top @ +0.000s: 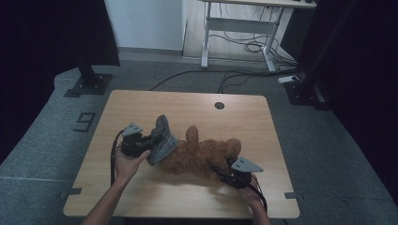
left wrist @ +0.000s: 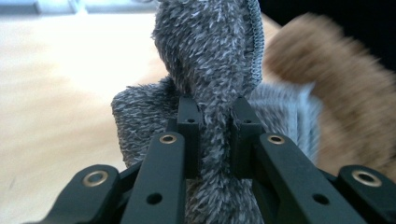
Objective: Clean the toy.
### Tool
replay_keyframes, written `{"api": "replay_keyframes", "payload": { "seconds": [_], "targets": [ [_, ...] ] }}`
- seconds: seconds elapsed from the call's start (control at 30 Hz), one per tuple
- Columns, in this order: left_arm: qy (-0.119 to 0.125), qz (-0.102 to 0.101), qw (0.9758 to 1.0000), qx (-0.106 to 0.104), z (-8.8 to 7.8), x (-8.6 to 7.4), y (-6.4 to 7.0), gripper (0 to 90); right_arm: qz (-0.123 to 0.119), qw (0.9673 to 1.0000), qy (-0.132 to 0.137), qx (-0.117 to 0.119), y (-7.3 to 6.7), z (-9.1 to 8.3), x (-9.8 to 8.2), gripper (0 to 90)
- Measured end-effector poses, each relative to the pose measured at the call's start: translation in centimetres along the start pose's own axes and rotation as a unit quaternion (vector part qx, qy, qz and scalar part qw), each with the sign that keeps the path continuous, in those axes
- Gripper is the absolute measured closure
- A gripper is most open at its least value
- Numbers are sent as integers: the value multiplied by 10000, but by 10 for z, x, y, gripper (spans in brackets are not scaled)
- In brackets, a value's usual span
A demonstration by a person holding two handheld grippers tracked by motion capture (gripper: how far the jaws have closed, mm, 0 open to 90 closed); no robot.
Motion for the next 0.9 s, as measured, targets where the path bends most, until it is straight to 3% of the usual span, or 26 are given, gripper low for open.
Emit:
{"api": "replay_keyframes", "payload": {
  "seconds": [0.1,0.17,0.27,0.33,0.47,0.6,0.7,0.77,0.9],
  "targets": [
    [-18,160,9998,-78,10,17,10,778,-19,10000,2,2,0,0,0,546],
    [-192,238,9994,-138,26,25,15,777,-44,10000,-6,15,0,0,0,545],
    [-542,115,9978,-354,50,16,16,776,-95,9999,-27,57,0,-2,0,533],
    [-597,78,9974,-388,58,4,20,778,-138,9998,-54,125,-1,-5,1,501],
    [-399,-11,9983,-419,51,-8,22,782,-76,9996,-104,257,-1,-11,6,394],
    [-328,14,9987,-395,45,-15,24,783,146,9995,-106,275,-4,-16,13,307],
    [-270,-12,9987,-443,43,-18,24,783,350,9987,-250,287,-7,-17,18,220],
    [-240,4,9987,-453,41,-20,26,784,401,9983,-350,228,-6,-14,17,158],
    [-220,14,9984,-513,39,-22,26,784,520,9958,-589,468,-1,2,17,84]
  ]
}}
Point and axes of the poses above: each handheld gripper's, and its own axes: z roughly forward along the jaws, x roughly out of its top, y roughly to its right, the point moved 1 cm from there along z, roughly forward along the jaws, and after that the axes turned 14 degrees about z, right-handed, at the moved point
